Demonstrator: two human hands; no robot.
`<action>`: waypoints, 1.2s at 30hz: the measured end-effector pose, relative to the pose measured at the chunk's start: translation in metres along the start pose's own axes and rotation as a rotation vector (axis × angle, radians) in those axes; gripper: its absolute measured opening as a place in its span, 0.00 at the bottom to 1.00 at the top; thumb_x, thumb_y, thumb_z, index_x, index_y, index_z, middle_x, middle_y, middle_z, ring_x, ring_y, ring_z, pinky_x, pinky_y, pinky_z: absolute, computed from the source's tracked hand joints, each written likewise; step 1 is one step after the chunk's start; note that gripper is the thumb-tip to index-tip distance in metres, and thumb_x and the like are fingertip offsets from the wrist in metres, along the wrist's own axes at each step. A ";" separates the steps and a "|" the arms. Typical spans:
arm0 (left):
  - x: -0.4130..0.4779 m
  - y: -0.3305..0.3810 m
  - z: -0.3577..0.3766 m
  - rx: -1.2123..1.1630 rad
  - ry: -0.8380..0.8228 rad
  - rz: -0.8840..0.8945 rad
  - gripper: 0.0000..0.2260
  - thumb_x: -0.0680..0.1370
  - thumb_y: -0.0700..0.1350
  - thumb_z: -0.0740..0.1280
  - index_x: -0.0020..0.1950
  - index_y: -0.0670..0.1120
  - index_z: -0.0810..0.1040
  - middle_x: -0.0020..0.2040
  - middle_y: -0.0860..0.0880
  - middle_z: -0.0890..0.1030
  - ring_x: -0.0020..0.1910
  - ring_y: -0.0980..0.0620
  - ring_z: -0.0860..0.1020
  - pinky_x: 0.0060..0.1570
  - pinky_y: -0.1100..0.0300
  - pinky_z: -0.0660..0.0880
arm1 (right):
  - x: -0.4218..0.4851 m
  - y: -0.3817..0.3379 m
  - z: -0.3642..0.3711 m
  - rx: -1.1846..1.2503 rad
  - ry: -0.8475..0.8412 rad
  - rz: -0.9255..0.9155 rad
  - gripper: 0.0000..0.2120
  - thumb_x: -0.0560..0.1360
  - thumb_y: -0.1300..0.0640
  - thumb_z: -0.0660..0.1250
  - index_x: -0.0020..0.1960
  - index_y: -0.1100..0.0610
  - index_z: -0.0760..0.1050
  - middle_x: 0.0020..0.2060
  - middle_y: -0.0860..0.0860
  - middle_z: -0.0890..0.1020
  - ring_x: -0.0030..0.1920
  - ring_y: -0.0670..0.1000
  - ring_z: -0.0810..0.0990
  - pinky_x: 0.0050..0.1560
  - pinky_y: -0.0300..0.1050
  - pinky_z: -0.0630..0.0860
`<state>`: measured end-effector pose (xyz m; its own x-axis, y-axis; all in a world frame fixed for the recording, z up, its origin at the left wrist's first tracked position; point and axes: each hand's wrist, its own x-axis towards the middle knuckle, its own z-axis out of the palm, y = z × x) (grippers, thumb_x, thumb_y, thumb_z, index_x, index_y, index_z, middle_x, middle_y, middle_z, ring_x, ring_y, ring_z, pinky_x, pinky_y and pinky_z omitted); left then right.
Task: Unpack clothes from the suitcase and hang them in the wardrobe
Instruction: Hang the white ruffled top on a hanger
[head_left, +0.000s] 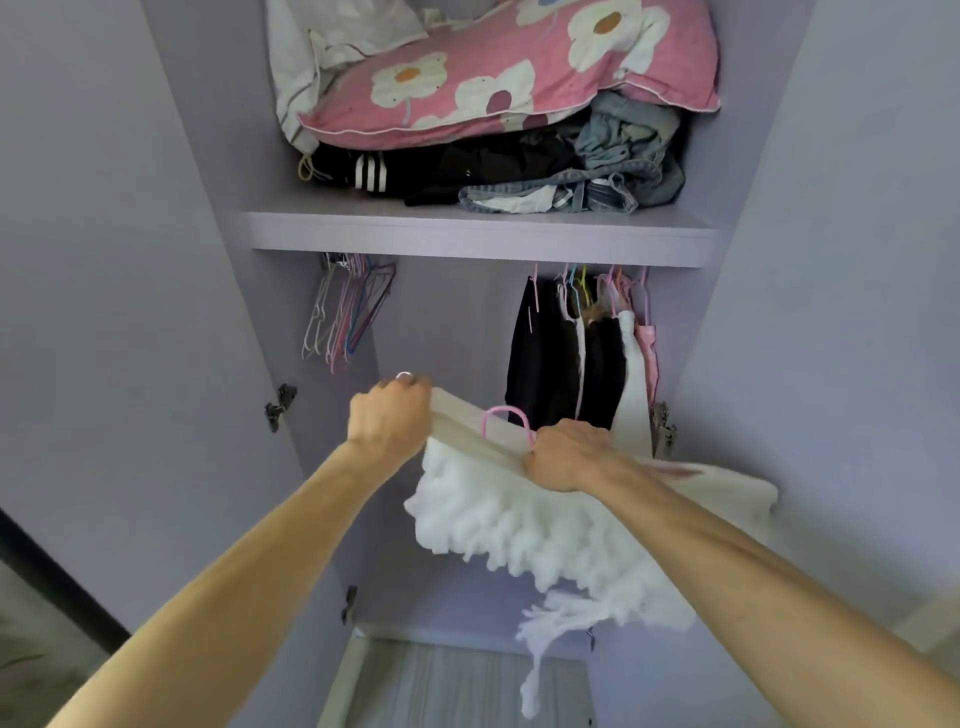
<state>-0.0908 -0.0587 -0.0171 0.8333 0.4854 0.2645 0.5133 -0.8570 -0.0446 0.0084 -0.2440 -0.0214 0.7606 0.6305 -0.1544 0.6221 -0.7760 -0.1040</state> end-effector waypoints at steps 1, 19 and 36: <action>-0.002 0.016 -0.003 -0.040 0.033 0.051 0.11 0.79 0.40 0.60 0.60 0.44 0.75 0.55 0.47 0.77 0.55 0.43 0.77 0.40 0.52 0.67 | 0.002 -0.009 -0.001 -0.042 0.034 -0.048 0.15 0.79 0.48 0.56 0.53 0.55 0.76 0.50 0.55 0.79 0.51 0.58 0.78 0.46 0.46 0.70; -0.003 -0.059 0.010 -0.626 -0.328 0.011 0.10 0.76 0.59 0.70 0.43 0.53 0.82 0.40 0.53 0.82 0.43 0.51 0.79 0.42 0.59 0.73 | 0.022 0.024 -0.035 0.398 0.286 -0.052 0.27 0.81 0.43 0.57 0.27 0.57 0.65 0.22 0.52 0.67 0.29 0.54 0.72 0.31 0.47 0.64; -0.025 -0.132 0.056 -0.299 -0.248 -0.209 0.10 0.82 0.52 0.61 0.60 0.57 0.80 0.51 0.50 0.83 0.49 0.46 0.78 0.49 0.53 0.77 | 0.037 0.019 -0.026 0.412 0.296 -0.042 0.27 0.81 0.46 0.58 0.25 0.54 0.62 0.22 0.51 0.68 0.26 0.55 0.70 0.30 0.46 0.66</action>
<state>-0.1684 0.0520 -0.0719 0.7604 0.6495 -0.0028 0.6249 -0.7304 0.2758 0.0533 -0.2352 -0.0035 0.7938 0.5925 0.1374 0.5737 -0.6545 -0.4925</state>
